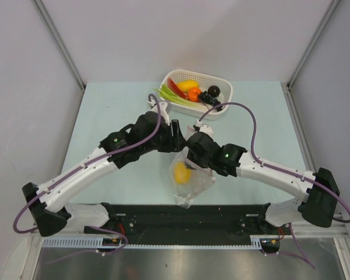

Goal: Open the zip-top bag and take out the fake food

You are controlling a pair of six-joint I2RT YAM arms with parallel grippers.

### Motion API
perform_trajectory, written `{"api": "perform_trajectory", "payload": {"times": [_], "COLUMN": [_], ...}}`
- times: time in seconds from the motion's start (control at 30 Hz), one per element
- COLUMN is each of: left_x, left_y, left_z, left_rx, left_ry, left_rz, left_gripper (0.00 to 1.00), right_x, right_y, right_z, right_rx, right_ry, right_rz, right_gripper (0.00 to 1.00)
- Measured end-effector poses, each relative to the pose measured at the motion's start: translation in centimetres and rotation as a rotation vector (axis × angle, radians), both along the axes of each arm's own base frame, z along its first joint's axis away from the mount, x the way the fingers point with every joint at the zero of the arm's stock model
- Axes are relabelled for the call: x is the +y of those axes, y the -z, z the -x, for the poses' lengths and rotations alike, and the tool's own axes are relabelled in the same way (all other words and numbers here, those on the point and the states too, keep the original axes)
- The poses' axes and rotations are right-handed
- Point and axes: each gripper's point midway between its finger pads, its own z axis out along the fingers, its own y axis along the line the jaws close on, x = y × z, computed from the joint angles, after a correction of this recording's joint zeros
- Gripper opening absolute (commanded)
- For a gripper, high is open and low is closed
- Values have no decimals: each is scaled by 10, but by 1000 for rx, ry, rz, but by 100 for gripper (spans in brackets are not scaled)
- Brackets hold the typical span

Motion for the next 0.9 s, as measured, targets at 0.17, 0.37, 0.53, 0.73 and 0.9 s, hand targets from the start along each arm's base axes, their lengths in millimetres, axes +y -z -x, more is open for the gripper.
{"api": "perform_trajectory", "payload": {"times": [0.17, 0.37, 0.53, 0.73, 0.9], "left_x": [30, 75, 77, 69, 53], "left_y": [-6, 67, 141, 135, 151], "left_z": [10, -2, 3, -2, -3], "left_rx": [-24, 131, 319, 292, 343], "left_ry": [-42, -183, -179, -155, -108], "left_rz": [31, -19, -154, -118, -100], "left_gripper": [34, 18, 25, 26, 20], "right_x": [-2, -3, 3, 2, -14], "right_y": [13, 28, 42, 58, 84], "right_z": [-4, -6, -3, 2, 12], "right_rx": [-8, 11, 37, 75, 132], "right_ry": [-28, -63, -110, -131, -105], "right_rz": [-3, -8, -2, 26, 63], "right_gripper": [16, 33, 33, 32, 17]}}
